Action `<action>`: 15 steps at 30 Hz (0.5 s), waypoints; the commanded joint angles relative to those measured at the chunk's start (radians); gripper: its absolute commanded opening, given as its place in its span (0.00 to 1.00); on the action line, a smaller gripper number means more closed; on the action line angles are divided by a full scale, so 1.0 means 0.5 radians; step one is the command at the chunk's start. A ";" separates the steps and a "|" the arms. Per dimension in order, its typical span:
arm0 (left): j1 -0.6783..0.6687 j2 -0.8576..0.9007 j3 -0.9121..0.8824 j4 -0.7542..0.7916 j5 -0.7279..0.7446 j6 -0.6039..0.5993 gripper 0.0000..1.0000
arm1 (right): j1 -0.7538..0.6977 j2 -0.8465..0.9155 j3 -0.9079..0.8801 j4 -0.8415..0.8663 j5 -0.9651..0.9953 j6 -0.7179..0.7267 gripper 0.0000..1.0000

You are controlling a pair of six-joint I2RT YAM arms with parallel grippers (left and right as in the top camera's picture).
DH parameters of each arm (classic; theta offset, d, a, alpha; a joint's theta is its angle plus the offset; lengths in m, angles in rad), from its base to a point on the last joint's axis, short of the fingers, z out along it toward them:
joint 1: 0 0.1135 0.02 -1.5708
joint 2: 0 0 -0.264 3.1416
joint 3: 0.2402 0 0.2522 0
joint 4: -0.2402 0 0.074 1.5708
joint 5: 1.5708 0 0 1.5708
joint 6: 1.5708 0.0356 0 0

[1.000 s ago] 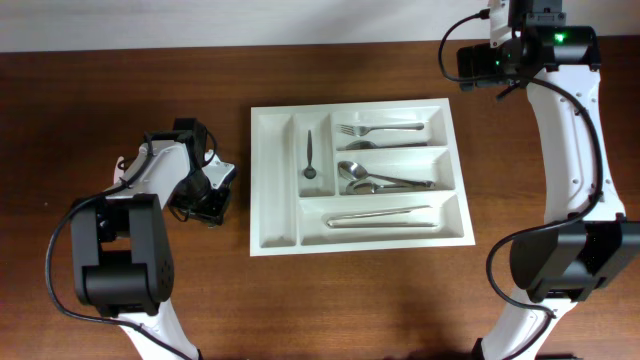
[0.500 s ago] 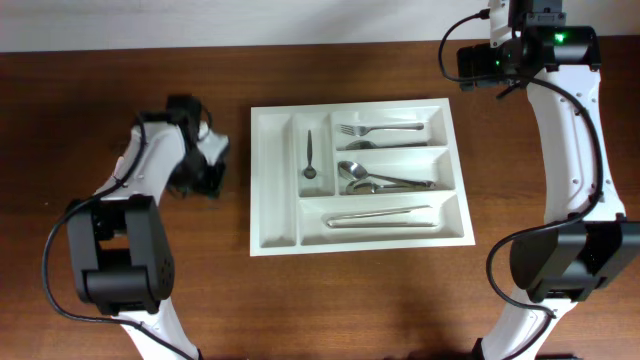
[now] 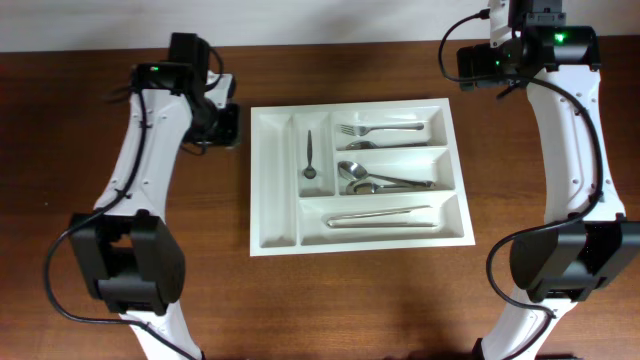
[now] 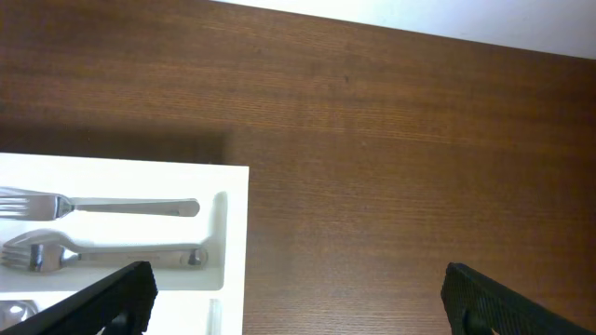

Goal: Pack container
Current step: 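Place the second spoon into the left-middle compartment beside the first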

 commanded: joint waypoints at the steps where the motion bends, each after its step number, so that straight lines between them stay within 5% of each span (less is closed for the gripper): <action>1: -0.116 -0.005 0.029 0.056 0.139 -0.141 0.02 | -0.002 -0.017 0.034 0.005 0.017 0.011 0.99; 15: -0.438 0.279 0.029 0.321 0.256 -0.294 0.02 | -0.002 -0.017 0.034 0.005 0.018 0.011 0.99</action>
